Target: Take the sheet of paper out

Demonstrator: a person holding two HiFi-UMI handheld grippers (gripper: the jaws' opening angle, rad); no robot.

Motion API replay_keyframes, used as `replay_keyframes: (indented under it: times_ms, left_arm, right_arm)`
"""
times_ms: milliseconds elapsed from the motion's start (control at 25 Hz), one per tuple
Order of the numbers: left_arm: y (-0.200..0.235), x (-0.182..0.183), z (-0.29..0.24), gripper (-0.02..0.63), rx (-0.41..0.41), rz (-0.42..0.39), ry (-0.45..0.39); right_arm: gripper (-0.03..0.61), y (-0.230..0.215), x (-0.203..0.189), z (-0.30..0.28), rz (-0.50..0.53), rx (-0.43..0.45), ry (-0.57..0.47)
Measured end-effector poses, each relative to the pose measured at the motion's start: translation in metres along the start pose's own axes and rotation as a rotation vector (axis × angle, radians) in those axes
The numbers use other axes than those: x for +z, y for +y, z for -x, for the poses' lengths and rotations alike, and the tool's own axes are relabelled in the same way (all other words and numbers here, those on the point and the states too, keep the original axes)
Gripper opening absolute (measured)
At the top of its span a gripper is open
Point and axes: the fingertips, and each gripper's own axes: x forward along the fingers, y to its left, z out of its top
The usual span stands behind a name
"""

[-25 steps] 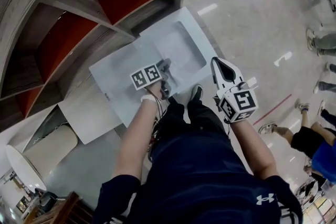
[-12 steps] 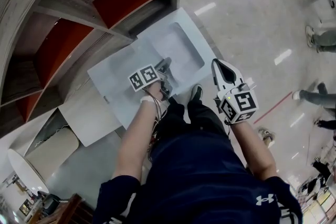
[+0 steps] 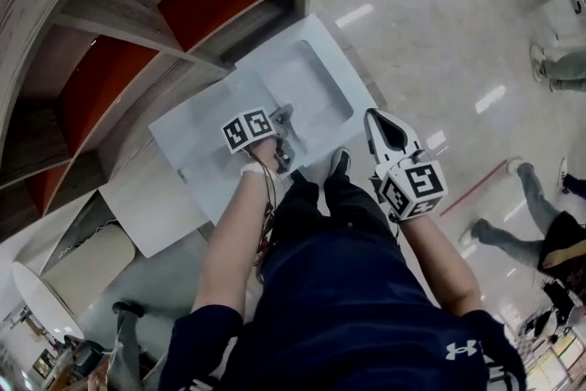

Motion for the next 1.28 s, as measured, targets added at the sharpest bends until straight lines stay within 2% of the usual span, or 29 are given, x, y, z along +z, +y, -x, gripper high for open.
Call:
replay_keyframes:
  times_ms: [120,240,640,1280]
  left_arm:
    - [0.006,-0.002,0.001,0.037,0.032,0.005,0.000]
    - [0.006,-0.002,0.002,0.020,0.024,0.012,0.000]
    - [0.010,-0.002,0.021,0.017,0.002,0.031,-0.024]
    - [0.035,-0.004,0.098,0.015,0.001,0.036,-0.117]
  right_arm:
    - [0.012,0.001,-0.001,0.001,-0.003,0.002,0.002]
    - [0.012,0.001,0.002,0.000,0.001,0.003,-0.004]
    - [0.012,0.002,0.005,-0.002,0.005,0.013,-0.005]
    - [0.012,0.023,0.012,0.002,0.039,0.049,-0.022]
